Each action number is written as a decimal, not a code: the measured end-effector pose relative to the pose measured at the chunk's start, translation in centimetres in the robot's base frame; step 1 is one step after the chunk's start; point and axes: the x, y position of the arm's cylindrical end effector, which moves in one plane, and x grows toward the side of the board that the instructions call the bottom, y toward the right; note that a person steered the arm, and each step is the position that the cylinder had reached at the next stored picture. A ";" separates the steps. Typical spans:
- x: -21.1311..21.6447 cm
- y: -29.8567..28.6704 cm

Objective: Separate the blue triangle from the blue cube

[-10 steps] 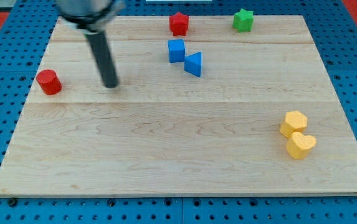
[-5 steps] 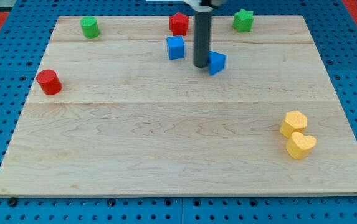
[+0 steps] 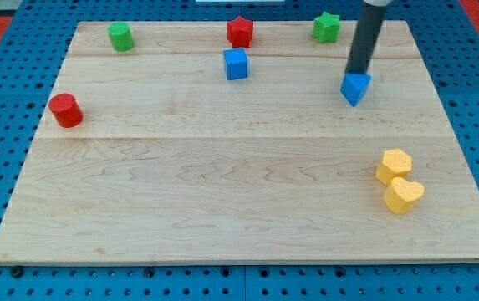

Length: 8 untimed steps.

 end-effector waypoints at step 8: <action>0.9 0.9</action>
